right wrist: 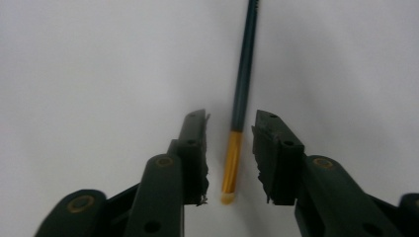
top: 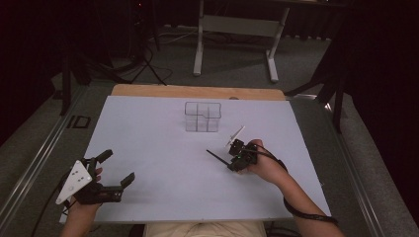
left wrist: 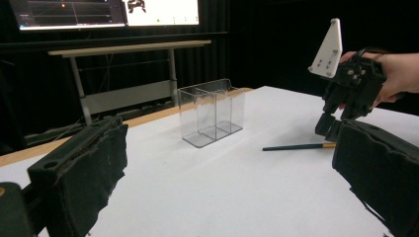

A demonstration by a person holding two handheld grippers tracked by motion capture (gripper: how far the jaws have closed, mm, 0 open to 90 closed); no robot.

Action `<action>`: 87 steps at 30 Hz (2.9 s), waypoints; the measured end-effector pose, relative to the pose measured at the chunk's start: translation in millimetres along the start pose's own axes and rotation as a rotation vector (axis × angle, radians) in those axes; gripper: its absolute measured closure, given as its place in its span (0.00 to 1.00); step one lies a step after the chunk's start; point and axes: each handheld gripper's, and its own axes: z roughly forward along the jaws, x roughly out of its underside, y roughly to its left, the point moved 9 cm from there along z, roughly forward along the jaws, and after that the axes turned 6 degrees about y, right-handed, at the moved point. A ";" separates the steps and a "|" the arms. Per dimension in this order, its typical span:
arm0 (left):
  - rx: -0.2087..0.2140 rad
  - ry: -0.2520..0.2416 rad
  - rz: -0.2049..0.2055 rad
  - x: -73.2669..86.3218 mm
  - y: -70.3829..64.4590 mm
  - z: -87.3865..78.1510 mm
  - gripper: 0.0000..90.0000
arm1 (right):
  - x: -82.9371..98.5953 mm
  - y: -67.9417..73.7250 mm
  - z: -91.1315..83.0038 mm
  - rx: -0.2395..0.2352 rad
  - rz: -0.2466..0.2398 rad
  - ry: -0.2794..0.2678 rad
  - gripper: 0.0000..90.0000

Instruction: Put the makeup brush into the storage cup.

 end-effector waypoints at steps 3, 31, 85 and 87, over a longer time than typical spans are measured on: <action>0.000 -0.001 -0.001 0.0 0.4 0.2 0.01 | 0.8 -1.8 4.8 0.007 0.015 0.010 0.76; 0.050 0.039 0.005 1.7 -9.3 6.3 0.01 | 1.1 -1.0 13.3 0.058 0.053 0.059 0.94; 0.557 0.264 0.014 -31.0 -83.5 106.7 0.11 | 11.5 38.0 -60.3 -0.043 -0.285 0.101 0.94; 0.588 0.292 0.036 -29.0 -89.7 115.4 0.17 | 10.1 39.8 -60.2 -0.049 -0.293 0.100 0.94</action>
